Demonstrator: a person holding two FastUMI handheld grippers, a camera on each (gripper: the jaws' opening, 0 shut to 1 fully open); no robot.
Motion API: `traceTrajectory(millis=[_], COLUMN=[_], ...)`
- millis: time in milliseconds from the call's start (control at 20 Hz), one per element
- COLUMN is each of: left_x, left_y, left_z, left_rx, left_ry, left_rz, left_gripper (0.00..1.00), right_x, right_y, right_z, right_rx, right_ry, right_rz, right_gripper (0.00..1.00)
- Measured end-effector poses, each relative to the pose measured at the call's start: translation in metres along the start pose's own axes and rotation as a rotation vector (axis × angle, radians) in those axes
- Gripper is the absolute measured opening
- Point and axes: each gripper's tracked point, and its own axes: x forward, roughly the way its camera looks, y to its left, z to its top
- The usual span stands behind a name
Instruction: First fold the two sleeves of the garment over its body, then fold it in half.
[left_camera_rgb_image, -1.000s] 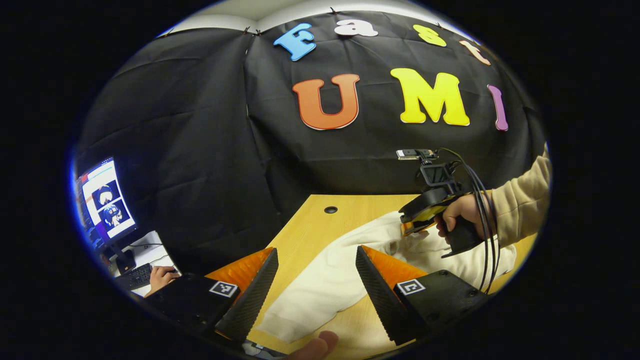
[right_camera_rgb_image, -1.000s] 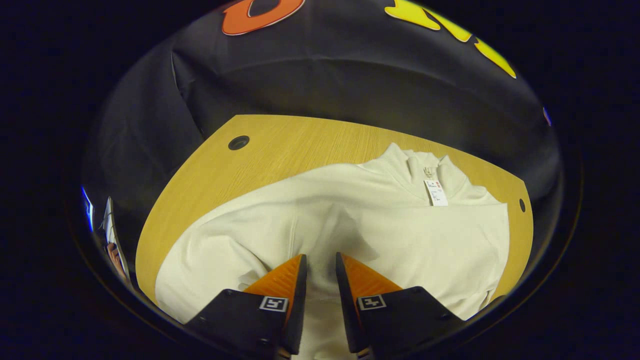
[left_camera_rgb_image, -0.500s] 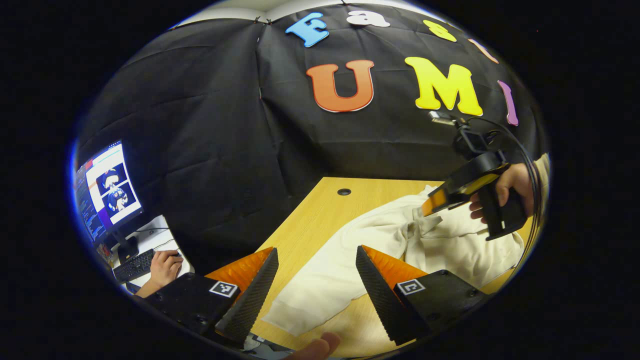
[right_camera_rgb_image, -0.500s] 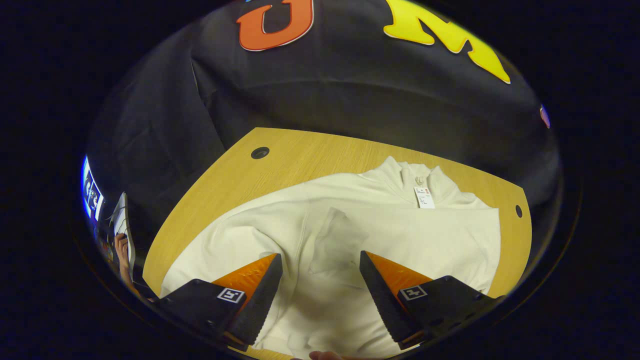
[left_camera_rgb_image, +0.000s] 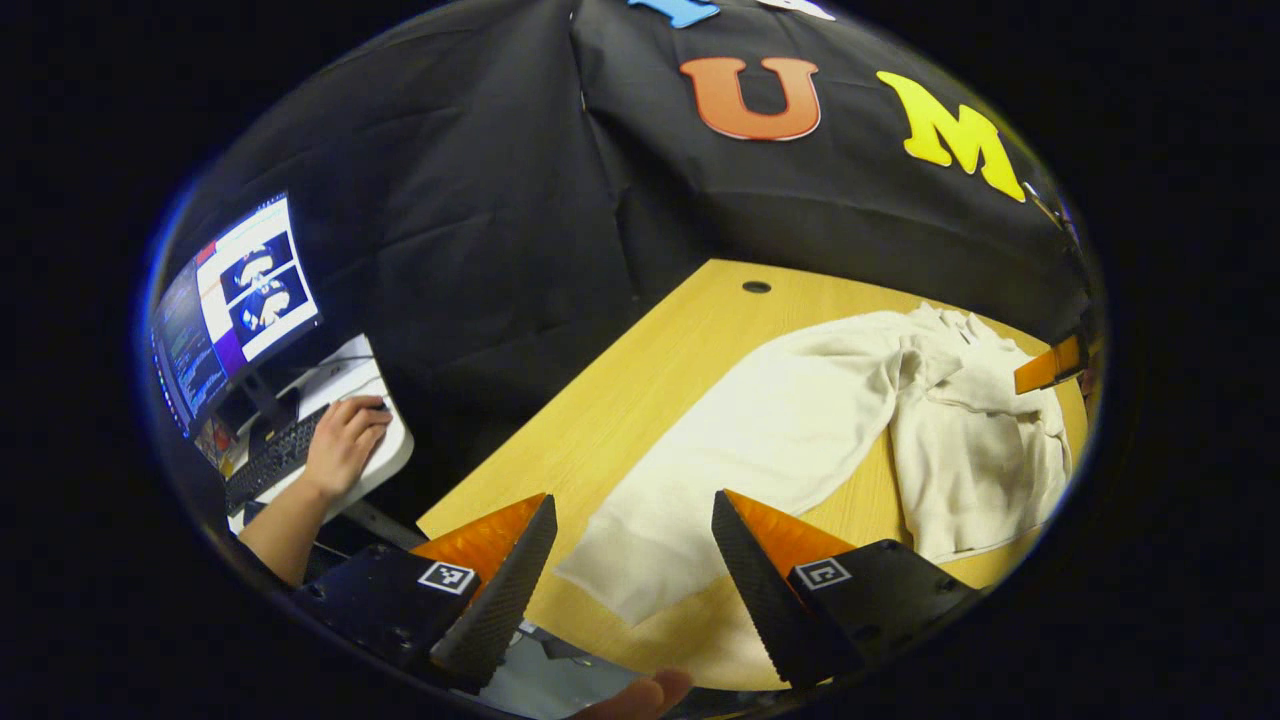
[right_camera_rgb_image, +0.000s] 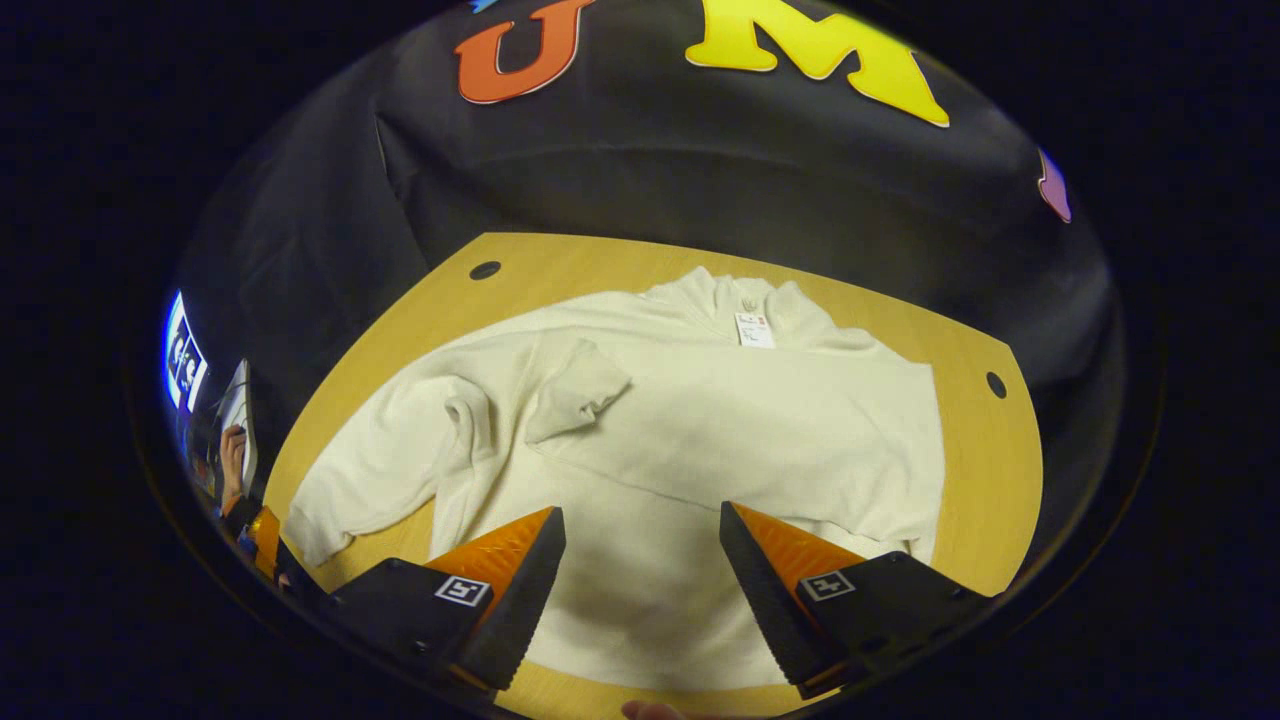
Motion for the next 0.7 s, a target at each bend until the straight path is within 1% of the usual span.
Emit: traceTrajectory(millis=[150,350,500,650,700], left_x=[0.006,0.017,0.022,0.024,0.025], left_y=[0.009,0.011,0.009,0.009,0.009], left_z=[-0.029,-0.057,-0.060,-0.067,-0.069], left_rx=[-0.067,-0.150,-0.181,-0.232,-0.261], left_ry=[0.098,0.214,0.255,0.327,0.351], left_rz=[0.029,0.038,0.037,0.064,0.070], left_gripper=[0.99,1.00,0.99,0.96,0.96], right_x=[-0.005,-0.018,-0.027,-0.034,-0.035], right_y=[-0.010,-0.015,-0.015,-0.014,-0.013], right_z=[-0.017,-0.023,-0.026,-0.033,-0.036], right_rx=[0.004,0.003,-0.027,-0.052,-0.061], right_ry=[0.022,0.004,-0.015,-0.024,-0.024], right_rz=[-0.008,-0.009,-0.005,0.002,0.004], right_gripper=[0.96,0.96,0.96,0.96,0.93])
